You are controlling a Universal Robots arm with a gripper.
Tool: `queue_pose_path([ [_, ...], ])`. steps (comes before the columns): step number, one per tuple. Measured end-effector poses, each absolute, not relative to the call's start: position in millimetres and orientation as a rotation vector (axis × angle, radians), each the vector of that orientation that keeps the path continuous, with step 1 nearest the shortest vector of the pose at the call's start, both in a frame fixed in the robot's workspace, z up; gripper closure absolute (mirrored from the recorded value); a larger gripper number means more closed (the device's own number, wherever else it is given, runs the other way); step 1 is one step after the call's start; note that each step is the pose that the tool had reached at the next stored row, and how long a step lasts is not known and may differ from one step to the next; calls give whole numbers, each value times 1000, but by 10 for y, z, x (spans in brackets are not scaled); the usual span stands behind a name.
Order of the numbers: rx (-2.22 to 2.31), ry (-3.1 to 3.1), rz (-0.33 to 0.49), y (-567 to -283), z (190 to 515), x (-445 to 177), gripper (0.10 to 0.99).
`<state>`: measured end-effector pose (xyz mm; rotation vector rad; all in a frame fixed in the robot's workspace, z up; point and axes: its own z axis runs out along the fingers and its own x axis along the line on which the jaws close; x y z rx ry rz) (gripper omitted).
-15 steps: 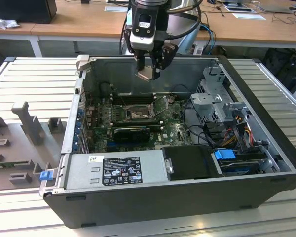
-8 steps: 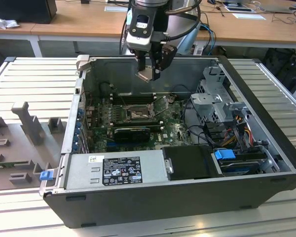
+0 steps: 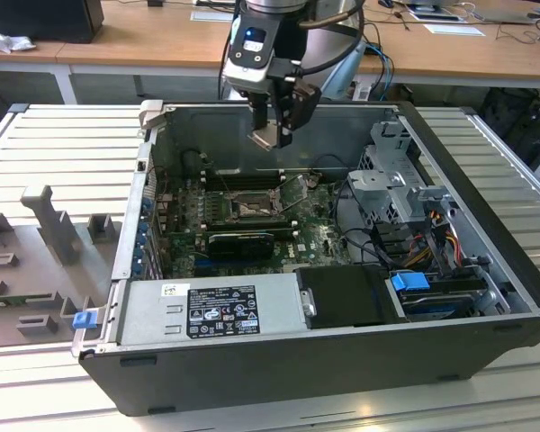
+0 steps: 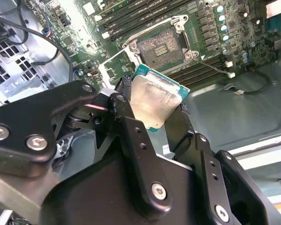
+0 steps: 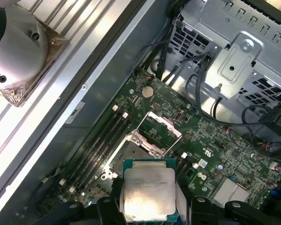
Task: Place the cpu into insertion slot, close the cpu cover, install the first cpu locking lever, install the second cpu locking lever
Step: 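Place the cpu into insertion slot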
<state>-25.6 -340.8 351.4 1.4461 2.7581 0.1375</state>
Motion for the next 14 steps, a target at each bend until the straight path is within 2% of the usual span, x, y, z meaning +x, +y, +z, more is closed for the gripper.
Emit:
queue_pose_path([
  [14,1796,2532,130,-3408,3422,-255,557],
])
